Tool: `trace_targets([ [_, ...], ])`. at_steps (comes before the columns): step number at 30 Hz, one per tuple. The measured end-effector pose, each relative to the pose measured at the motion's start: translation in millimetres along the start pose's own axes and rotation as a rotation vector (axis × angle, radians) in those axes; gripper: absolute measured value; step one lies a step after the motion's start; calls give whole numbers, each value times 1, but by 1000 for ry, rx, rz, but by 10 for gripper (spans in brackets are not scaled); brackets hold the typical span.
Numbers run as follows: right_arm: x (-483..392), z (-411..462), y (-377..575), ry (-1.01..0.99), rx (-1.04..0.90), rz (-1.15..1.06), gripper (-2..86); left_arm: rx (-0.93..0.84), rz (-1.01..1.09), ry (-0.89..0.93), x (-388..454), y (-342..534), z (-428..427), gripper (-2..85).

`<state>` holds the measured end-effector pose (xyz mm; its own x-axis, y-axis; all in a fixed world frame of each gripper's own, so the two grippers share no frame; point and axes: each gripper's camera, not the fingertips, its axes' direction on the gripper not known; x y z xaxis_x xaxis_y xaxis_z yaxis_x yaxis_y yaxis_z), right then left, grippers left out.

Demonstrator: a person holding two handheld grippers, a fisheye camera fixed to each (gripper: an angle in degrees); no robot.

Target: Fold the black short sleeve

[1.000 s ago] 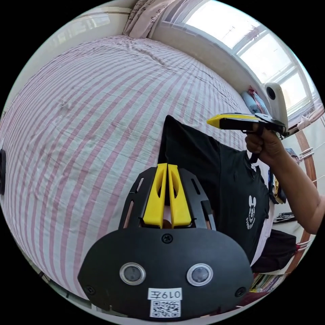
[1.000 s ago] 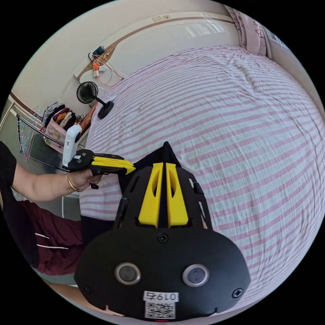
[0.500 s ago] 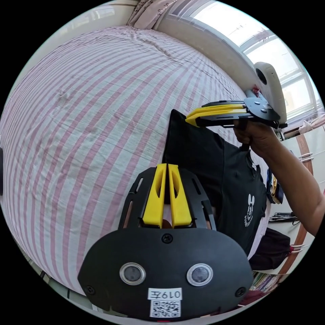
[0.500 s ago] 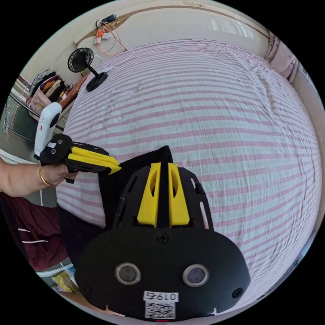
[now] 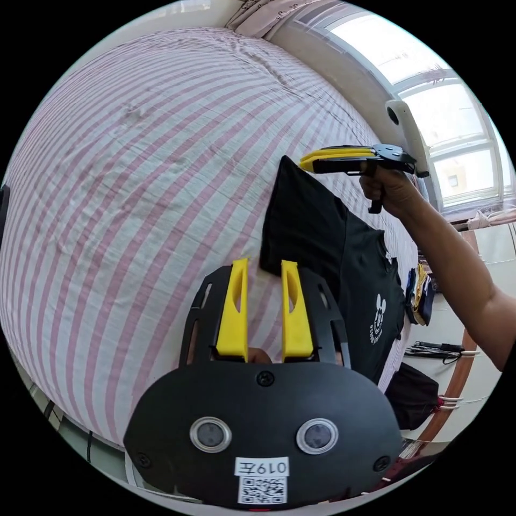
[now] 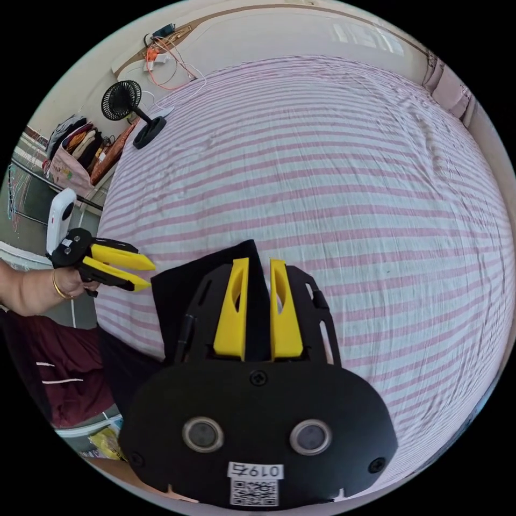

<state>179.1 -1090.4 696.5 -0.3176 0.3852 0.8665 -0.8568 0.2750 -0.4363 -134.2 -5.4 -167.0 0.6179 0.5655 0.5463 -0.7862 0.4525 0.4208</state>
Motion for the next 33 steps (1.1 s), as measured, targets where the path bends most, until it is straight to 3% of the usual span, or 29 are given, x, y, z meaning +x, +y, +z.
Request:
trace_targets([
  [7, -4, -5, -22, -101, -26, -12, 71, -30, -58, 60, -6, -15, 15, 41],
  [15, -30, -24, -42, -53, -48, -82, 3, -7, -91, 43, -8, -18, 22, 12],
  [23, -43, -71, -46, -55, -34, -22, 72, -52, -76, 41, 2, -29, 41, 11],
  [28, -74, -184, 51, 54, 314, 175, 31, 35, -29, -1, 5, -17, 25, 13],
  [30, -103, -214, 104, 175, 380, 270, 10, 76, 25, 13, 18, -9, 20, 15],
  [33, -154, -231, 197, 331, 330, 516, -3, 15, 217, 8, 69, 0, 36, 21],
])
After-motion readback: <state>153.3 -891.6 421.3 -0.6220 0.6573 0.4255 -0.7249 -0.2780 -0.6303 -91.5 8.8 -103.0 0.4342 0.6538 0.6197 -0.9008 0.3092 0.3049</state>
